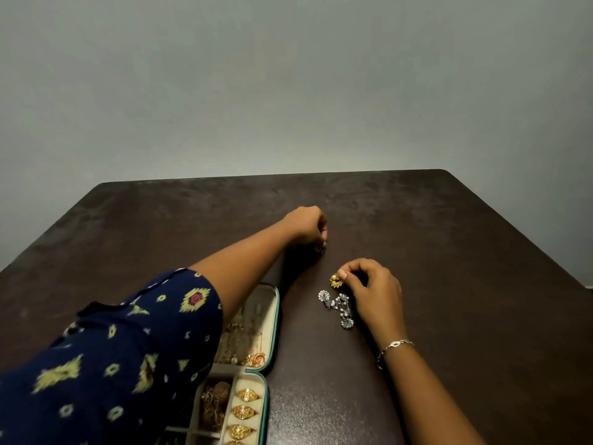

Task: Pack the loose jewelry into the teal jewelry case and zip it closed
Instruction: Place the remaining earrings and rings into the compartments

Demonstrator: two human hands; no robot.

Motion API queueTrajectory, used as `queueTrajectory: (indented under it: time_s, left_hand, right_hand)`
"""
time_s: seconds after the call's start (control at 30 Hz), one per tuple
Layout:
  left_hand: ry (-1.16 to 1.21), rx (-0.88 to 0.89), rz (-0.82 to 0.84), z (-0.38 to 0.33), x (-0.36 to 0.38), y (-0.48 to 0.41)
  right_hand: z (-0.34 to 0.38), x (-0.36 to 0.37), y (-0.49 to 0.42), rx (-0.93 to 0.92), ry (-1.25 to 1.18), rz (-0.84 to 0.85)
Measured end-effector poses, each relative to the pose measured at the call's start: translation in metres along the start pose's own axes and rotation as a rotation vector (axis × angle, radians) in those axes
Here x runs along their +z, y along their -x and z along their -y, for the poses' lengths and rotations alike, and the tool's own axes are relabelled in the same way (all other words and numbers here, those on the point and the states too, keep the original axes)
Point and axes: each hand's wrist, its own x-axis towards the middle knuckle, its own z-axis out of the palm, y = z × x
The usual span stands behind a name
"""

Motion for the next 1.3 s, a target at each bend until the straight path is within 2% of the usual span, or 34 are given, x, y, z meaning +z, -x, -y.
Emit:
queueTrajectory:
  time_s: [0.17, 0.4, 0.53, 0.67, 1.0, 1.3]
  left_hand:
    - [0.046, 0.031, -0.064, 0.001, -0.001, 0.009]
    - [0.415, 0.093, -0.241, 0.005, -0.009, 0.036]
    - [0.519, 0.140, -0.293, 0.003, -0.013, 0.068]
    - [0.622, 0.182, -0.373, 0.005, -0.018, 0.105]
    - [0.802, 0.148, -0.519, 0.020, -0.014, 0.193]
    - [0.893, 0.114, -0.596, 0.027, -0.001, 0.245]
  right_hand:
    - [0.004, 0.000, 0.003, 0.010, -0.114, -0.058]
    - [0.008, -0.004, 0.002, 0.008, -0.211, -0.061]
    - [0.006, -0.009, 0.002, 0.025, -0.361, -0.064]
    - [0.011, -0.016, 0.005, 0.030, -0.395, -0.102]
    - [0.038, -0.024, 0.030, 0.104, -0.509, 0.030]
    - [0.077, -0.039, 0.065, -0.064, -0.356, 0.137]
